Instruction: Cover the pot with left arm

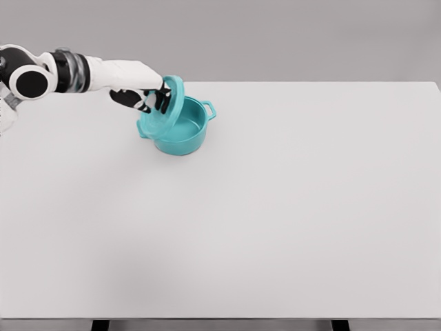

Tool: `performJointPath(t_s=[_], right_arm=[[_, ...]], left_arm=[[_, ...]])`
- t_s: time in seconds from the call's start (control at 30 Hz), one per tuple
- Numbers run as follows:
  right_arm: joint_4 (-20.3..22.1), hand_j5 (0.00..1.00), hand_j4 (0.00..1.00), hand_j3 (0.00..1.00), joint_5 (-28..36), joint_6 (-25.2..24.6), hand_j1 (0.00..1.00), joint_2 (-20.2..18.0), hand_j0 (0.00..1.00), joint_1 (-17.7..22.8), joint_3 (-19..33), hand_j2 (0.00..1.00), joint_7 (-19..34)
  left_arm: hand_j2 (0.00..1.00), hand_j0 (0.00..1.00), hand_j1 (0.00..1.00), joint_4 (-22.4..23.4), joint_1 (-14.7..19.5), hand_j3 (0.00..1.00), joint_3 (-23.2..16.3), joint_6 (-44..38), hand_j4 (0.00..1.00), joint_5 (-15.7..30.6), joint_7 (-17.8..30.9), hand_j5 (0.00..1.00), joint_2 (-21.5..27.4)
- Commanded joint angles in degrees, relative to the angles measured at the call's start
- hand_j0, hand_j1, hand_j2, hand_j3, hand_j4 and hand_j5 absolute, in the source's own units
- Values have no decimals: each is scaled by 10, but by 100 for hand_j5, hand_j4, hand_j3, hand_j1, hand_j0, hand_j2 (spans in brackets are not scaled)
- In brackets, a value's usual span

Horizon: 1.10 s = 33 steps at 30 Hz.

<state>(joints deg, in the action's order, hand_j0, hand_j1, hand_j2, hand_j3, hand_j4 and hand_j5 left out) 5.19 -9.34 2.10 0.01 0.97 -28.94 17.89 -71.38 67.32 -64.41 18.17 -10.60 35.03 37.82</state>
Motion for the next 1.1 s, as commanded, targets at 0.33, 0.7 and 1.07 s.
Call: performJointPath(t_s=[0.33, 0.7, 1.07], right_arm=[[0, 100, 100, 100, 0, 0, 100, 0, 100, 0, 0, 100, -1], [0, 100, 100, 100, 0, 0, 100, 0, 100, 0, 0, 100, -1], [0, 100, 100, 100, 0, 0, 100, 0, 100, 0, 0, 100, 0]], left_arm=[[53, 53, 53, 9, 2, 53, -5, -2, 53, -13, 0, 53, -19], [68, 68, 68, 25, 1, 68, -14, -2, 68, -21, 0, 68, -34], [76, 76, 76, 25, -2, 76, -23, -2, 76, -21, 0, 76, -34]])
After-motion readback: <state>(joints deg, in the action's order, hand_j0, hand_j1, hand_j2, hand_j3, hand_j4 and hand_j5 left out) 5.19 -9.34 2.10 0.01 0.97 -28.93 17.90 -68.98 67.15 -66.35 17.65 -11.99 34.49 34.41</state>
